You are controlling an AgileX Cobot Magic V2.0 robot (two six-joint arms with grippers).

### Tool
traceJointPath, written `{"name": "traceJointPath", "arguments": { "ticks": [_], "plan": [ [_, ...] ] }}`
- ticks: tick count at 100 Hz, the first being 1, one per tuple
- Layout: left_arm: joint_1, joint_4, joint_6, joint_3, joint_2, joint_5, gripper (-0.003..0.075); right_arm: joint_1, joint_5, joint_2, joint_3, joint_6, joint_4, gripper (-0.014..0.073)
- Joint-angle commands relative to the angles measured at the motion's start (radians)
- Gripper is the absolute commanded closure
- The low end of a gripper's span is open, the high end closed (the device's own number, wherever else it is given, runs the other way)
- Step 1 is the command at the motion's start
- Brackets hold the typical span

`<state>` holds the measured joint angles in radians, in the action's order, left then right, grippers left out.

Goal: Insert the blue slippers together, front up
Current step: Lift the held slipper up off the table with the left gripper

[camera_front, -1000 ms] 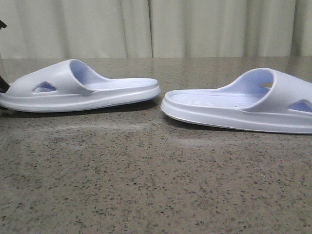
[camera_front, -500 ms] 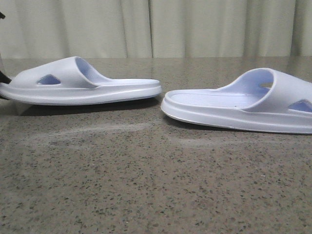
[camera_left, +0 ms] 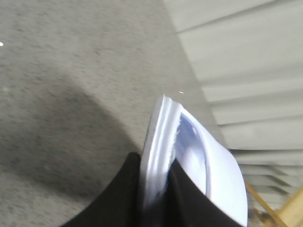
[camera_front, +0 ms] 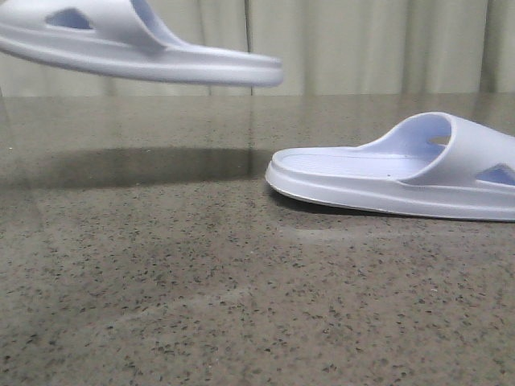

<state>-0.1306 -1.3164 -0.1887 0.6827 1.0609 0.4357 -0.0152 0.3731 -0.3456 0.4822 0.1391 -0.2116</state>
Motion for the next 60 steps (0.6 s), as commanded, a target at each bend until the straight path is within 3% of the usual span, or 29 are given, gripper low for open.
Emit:
{"name": "traceJointPath", "arguments": {
  "ticks": [1, 12, 60],
  "plan": [
    [-0.006, -0.068, -0.003, 0.027, -0.065, 0.03, 0.0691, 0.007, -0.052, -0.016, 0.034, -0.005, -0.003, 0.0137],
    [-0.006, -0.075, -0.003, 0.027, -0.109, 0.066, 0.0691, 0.007, -0.014, -0.029, 0.034, 0.013, -0.003, 0.0137],
    [-0.006, -0.082, -0.003, 0.027, -0.139, 0.111, 0.0691, 0.007, 0.012, -0.29, 0.03, 0.327, -0.003, 0.014]
  ]
}}
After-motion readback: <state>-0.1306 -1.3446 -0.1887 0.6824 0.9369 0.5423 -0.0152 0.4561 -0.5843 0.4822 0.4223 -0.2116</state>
